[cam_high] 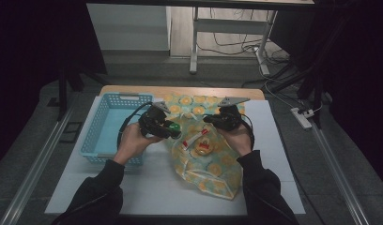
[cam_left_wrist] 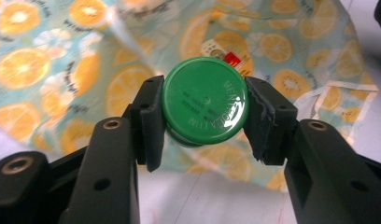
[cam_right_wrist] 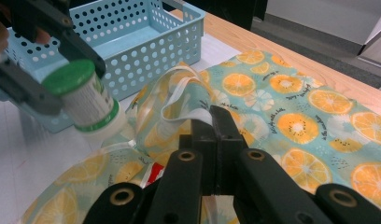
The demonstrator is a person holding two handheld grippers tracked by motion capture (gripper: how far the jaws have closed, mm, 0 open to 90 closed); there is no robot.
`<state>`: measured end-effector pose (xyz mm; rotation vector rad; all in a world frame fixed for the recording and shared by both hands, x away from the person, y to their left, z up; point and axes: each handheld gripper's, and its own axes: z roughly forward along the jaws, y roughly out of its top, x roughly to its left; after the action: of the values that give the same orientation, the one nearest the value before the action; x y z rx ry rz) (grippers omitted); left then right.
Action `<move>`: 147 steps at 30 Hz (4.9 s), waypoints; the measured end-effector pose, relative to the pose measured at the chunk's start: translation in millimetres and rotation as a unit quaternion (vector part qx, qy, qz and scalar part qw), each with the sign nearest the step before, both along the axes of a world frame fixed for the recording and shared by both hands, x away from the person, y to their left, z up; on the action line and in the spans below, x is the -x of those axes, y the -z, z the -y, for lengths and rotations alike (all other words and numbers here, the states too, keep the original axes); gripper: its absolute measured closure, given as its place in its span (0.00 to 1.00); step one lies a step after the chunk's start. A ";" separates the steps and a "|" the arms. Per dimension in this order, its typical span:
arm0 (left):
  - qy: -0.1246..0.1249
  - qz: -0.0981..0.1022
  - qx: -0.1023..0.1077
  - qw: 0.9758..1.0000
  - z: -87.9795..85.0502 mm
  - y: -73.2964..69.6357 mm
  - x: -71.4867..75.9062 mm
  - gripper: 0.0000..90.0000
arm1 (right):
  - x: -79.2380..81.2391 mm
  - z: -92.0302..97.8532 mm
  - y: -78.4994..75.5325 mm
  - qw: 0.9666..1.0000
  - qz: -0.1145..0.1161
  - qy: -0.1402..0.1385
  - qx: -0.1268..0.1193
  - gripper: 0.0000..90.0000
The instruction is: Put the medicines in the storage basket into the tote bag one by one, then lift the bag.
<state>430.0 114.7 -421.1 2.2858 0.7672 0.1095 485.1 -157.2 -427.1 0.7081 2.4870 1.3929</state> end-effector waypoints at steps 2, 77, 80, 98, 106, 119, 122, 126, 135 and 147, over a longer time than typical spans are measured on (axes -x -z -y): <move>0.008 0.001 0.001 1.000 6.4 0.6 -1.0 0.58 | 0.1 0.1 -0.2 1.000 0.000 0.000 0.000 1.00; 0.016 -0.009 0.022 1.000 88.5 37.6 -26.9 0.29 | 0.7 -0.6 -0.5 1.000 0.005 0.001 -0.002 1.00; 0.028 -0.011 0.025 0.999 85.3 36.3 -22.2 0.24 | 0.8 -0.7 -0.3 1.000 0.005 0.001 -0.001 1.00; 0.037 -0.013 0.052 0.998 67.9 34.2 9.2 0.04 | 1.0 -0.3 -0.8 1.000 0.006 0.001 -0.001 1.00; 0.052 -0.017 0.062 0.997 61.3 34.4 23.9 0.01 | 1.6 -1.4 -0.6 1.000 0.005 -0.001 0.001 1.00; 0.051 0.000 0.052 0.997 61.9 44.3 36.9 0.01 | 2.3 -3.2 0.1 1.000 0.003 -0.003 0.003 1.00; 0.050 0.003 0.047 0.998 66.4 47.7 37.9 0.01 | 2.6 -3.4 0.3 1.000 0.003 -0.003 0.003 1.00; 0.050 -0.008 0.037 0.998 74.2 53.3 39.0 0.02 | 3.2 -4.1 0.4 1.000 0.003 -0.005 0.004 1.00; 0.054 -0.014 0.006 0.998 90.2 75.0 33.5 0.03 | 4.0 -5.3 0.1 1.000 0.005 -0.007 0.004 1.00; 0.059 -0.010 -0.054 0.997 105.2 104.1 31.9 0.00 | 4.3 -5.8 0.3 1.000 0.005 -0.007 0.005 1.00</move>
<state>398.1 9.5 -525.2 2.4335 0.6477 0.0748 480.8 -151.4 -427.4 0.6796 2.4942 1.3850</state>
